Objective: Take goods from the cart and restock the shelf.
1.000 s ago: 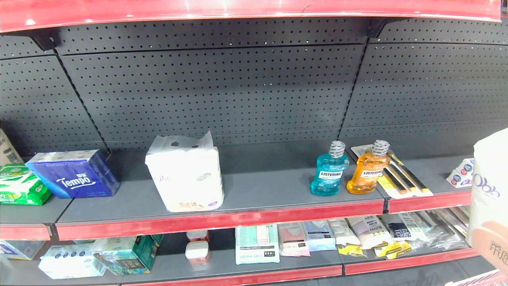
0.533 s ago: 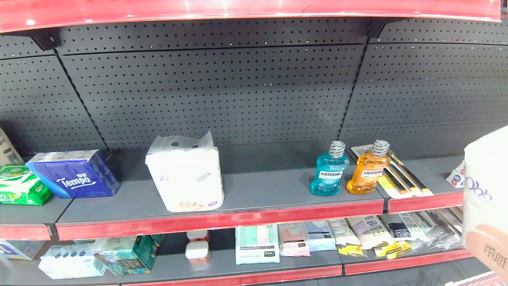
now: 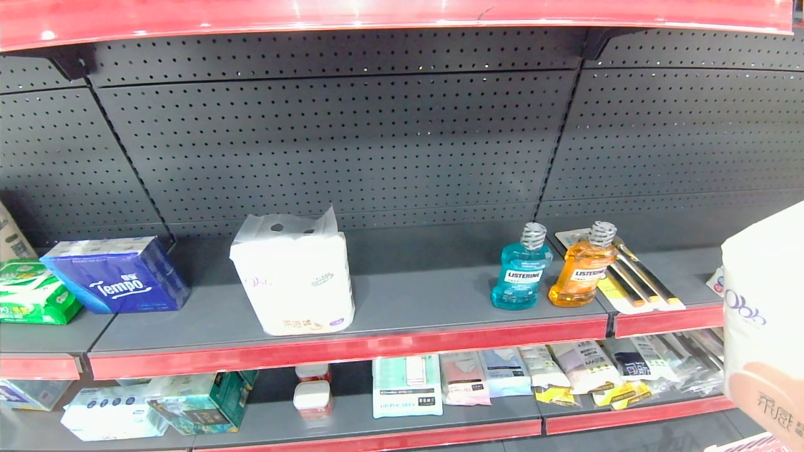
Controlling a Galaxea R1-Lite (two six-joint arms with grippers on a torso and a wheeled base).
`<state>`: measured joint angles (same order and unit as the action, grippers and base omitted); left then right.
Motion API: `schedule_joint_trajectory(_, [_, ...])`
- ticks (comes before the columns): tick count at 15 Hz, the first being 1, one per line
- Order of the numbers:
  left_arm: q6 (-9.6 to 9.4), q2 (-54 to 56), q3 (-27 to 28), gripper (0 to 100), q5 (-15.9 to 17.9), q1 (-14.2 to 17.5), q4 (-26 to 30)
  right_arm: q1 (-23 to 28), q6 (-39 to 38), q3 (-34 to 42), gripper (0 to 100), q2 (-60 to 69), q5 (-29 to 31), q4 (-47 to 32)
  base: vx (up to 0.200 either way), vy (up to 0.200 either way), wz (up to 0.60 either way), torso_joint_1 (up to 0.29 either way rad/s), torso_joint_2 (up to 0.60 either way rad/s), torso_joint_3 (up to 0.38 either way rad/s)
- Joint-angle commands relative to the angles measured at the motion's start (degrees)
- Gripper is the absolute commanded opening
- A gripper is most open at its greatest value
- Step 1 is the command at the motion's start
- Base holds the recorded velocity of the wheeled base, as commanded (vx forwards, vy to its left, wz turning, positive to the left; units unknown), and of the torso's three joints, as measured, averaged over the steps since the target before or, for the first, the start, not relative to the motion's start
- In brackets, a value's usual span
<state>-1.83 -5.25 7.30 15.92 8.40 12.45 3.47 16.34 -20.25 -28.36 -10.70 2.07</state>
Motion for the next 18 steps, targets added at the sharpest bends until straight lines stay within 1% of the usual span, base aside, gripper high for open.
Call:
schedule_joint_trajectory(1, [-0.11,-0.3,-0.2,100,-2.0,0.0,0.1,0.0,0.0,0.1,0,-0.1,0.0,-0.1,0.000,0.000,0.00,0.000,0.00,0.000])
schedule_joint_trajectory(2, [-0.02,-0.3,-0.2,100,-3.4,0.0,0.1,0.0,0.0,0.1,0,-0.2,0.0,-0.1,0.000,0.000,0.00,0.000,0.00,0.000])
schedule_joint_trajectory(3, [0.16,-0.3,-0.2,100,-3.9,0.0,0.1,0.0,0.0,0.3,0,-0.3,0.0,-0.1,0.000,0.000,0.00,0.000,0.00,0.000])
schedule_joint_trajectory(14, [-0.02,-0.3,-0.3,100,-4.0,0.0,0.1,-0.1,0.1,1.2,0,-0.6,-0.1,-0.1,0.000,0.000,0.00,0.000,0.00,0.000])
schedule_joint_trajectory(15, [-0.02,-0.3,-0.3,100,-4.0,0.0,0.1,-0.1,0.1,1.4,0,-0.6,0.0,-0.1,-0.200,0.000,0.00,-0.002,0.01,-0.002])
schedule_joint_trajectory(18, [0.07,-0.3,-0.3,100,-3.8,0.0,0.1,-0.1,0.1,1.6,0,-0.6,0.0,-0.1,0.000,0.000,0.00,0.000,0.00,0.000])
